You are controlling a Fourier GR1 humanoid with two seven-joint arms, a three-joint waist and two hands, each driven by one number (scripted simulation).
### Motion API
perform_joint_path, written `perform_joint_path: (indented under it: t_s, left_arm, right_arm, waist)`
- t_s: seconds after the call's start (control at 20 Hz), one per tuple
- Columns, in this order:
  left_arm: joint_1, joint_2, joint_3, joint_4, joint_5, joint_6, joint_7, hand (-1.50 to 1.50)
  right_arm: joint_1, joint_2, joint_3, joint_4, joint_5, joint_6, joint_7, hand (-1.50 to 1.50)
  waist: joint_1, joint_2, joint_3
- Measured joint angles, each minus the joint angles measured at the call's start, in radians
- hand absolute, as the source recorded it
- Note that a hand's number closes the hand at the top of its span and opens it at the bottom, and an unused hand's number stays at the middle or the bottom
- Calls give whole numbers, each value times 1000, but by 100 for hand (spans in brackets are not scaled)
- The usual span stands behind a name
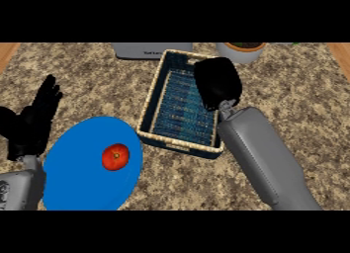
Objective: Pick the bell pepper from the placemat and place it in the basket
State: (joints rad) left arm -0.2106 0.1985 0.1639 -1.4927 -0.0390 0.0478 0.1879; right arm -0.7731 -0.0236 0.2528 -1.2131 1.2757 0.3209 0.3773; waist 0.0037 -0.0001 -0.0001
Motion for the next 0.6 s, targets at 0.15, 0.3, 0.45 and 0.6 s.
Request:
perform_joint_path:
  t_s: [0.15,0.3,0.45,0.6]
  left_arm:
    - [13,3,4,0,1,-6,-15,0]
    - [1,-2,0,11,-3,-3,-13,0]
    - [-10,1,5,28,-6,-3,-22,0]
    - [19,5,7,-13,4,-14,-13,0]
  right_arm:
    - [8,12,6,3,-22,22,44,150]
    - [16,17,3,18,-18,41,81,150]
    - [19,15,-6,32,-26,44,117,-150]
    - [34,19,-8,10,-50,17,144,-150]
  waist:
    - [1,0,0]
    - [0,0,0]
    - [0,0,0]
    - [2,0,0]
